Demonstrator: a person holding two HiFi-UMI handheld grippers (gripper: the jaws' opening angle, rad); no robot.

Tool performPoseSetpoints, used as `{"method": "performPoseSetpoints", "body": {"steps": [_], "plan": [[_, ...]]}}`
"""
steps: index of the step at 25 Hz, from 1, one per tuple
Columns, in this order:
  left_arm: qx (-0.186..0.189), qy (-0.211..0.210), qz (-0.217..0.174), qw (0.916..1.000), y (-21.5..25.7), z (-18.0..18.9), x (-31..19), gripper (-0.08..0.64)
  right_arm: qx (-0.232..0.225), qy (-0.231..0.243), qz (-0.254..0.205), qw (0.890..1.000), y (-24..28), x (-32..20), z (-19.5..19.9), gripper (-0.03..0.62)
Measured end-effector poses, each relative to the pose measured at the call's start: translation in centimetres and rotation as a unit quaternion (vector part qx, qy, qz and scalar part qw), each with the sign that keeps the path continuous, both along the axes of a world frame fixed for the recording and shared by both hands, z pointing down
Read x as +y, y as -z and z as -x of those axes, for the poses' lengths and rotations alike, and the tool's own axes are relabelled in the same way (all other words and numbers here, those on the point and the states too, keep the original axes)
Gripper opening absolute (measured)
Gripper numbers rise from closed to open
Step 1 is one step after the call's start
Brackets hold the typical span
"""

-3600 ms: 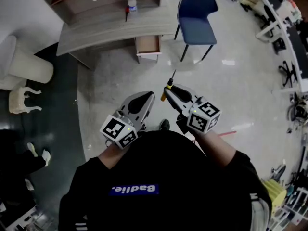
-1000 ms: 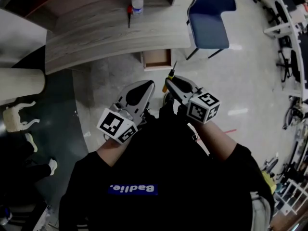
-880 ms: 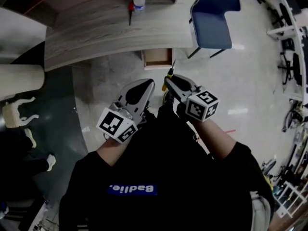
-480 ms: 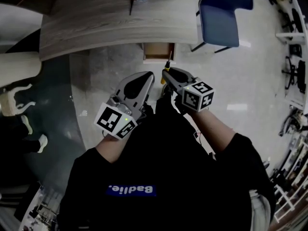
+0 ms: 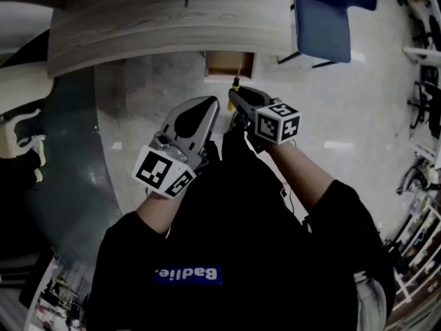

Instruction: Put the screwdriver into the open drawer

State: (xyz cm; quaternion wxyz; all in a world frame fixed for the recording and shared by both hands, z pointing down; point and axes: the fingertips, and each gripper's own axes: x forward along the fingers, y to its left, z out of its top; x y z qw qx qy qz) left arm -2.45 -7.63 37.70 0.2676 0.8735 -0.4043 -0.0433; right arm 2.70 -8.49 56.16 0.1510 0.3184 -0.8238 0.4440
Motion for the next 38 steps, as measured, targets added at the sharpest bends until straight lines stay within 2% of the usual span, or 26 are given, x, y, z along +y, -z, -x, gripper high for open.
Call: {"method": "performPoseSetpoints", "body": {"steps": [9, 15, 21, 27, 32, 38], "plan": [[-0.006, 0.007, 0.018, 0.9998, -2.9, 0.5, -0.2, 0.002, 0.012, 0.001, 0.033, 0.999, -4.9, -0.4, 0.2, 0.094], [-0.006, 0.012, 0.026, 0.9996, -4.1, 1.1, -0.6, 0.002, 0.017, 0.0, 0.071, 0.997, -8.6, -0.8, 0.6, 0.094], [-0.009, 0.012, 0.029, 0.9995, -5.0, 1.1, -0.9, 0.002, 0.014, -0.022, 0.109, 0.994, -12.0, -2.0, 0.7, 0.094], [-0.012, 0.018, 0.037, 0.9991, -6.1, 1.7, -0.9, 0.002, 0.016, -0.026, 0.129, 0.991, -14.8, -2.9, 0.7, 0.094], [-0.013, 0.021, 0.044, 0.9987, -6.8, 1.9, -0.9, 0.002, 0.01, -0.048, 0.151, 0.987, -16.3, -3.8, 0.6, 0.094], [-0.008, 0.023, 0.047, 0.9986, -7.4, 1.8, -1.1, 0.002, 0.006, -0.072, 0.156, 0.985, -17.1, -5.6, 0.0, 0.094]]}}
